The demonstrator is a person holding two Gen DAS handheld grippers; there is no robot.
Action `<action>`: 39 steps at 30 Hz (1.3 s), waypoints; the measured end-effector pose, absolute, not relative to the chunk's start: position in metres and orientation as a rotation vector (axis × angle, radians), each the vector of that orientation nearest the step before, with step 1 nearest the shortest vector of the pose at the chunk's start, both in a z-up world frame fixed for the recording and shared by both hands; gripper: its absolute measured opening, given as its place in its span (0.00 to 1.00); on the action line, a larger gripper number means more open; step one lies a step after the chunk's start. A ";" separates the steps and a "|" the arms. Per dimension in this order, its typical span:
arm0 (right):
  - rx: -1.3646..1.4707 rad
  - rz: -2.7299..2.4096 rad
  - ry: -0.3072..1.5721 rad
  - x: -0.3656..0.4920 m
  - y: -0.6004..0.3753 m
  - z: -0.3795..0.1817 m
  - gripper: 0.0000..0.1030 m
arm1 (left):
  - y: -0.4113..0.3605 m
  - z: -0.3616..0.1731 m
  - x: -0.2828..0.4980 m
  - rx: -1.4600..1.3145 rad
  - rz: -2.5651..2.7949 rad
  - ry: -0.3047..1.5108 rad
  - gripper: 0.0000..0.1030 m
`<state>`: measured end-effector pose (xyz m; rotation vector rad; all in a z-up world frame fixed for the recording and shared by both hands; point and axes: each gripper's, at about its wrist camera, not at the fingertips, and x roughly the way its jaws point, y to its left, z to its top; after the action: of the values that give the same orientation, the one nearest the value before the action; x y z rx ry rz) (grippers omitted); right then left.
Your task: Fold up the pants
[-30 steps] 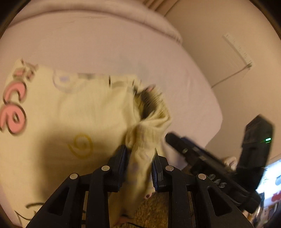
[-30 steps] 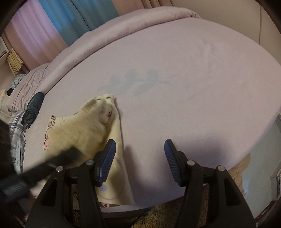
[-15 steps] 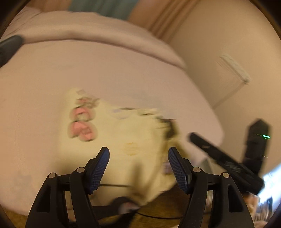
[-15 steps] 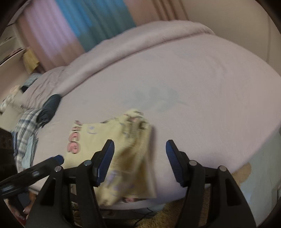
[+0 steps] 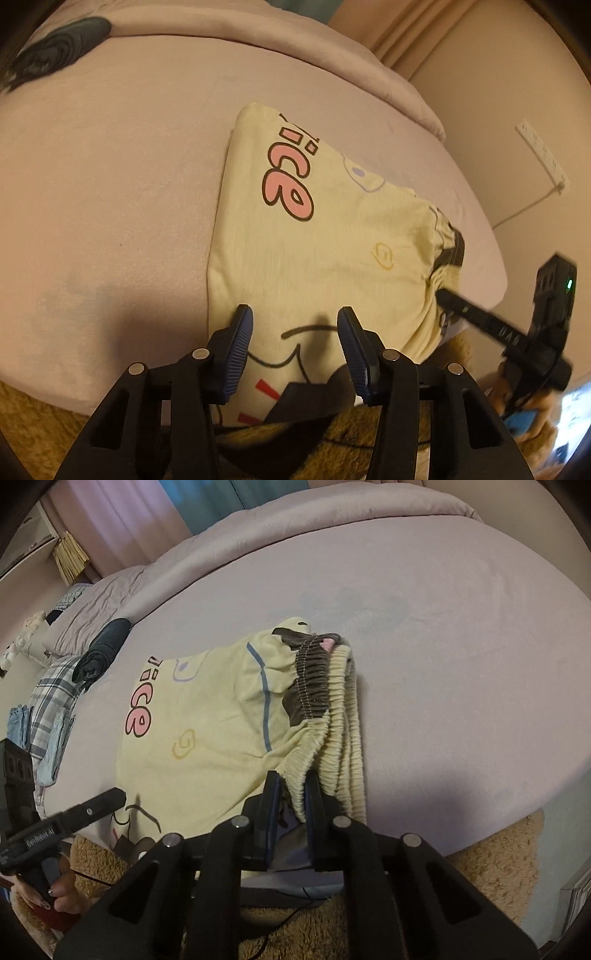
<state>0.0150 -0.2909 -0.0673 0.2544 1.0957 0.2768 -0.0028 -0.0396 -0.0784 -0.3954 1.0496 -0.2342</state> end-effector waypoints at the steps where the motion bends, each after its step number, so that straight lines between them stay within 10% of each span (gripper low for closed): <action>1: 0.262 0.281 1.102 0.017 -0.292 -0.065 0.14 | -0.038 -0.075 -0.001 -0.385 -0.241 1.065 0.49; 7: 0.157 0.230 1.008 0.029 -0.292 -0.032 0.60 | -0.009 -0.053 0.022 -0.393 -0.209 1.014 0.50; 16: 0.175 0.259 1.077 0.093 -0.296 -0.066 0.60 | 0.001 -0.084 0.107 -0.478 -0.187 1.085 0.51; 19: 0.171 0.260 1.062 0.093 -0.293 -0.077 0.37 | 0.003 -0.093 0.109 -0.554 -0.162 1.053 0.51; 21: 0.171 0.277 1.032 0.088 -0.295 -0.073 0.30 | 0.005 -0.091 0.105 -0.576 -0.157 1.011 0.25; 26: 0.149 0.321 0.944 0.085 -0.289 -0.040 0.28 | 0.019 -0.080 0.096 -0.605 -0.158 0.993 0.15; 32: 0.145 0.288 0.960 0.108 -0.288 -0.046 0.29 | 0.025 -0.072 0.092 -0.504 -0.023 0.941 0.15; 39: 0.110 0.204 1.065 0.105 -0.295 -0.078 0.59 | 0.034 -0.078 0.078 -0.519 -0.030 1.004 0.15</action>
<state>0.1047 -0.2954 -0.0783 0.1097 1.0645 0.2041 0.0780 0.0335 -0.0777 -0.5187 1.0041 -0.0304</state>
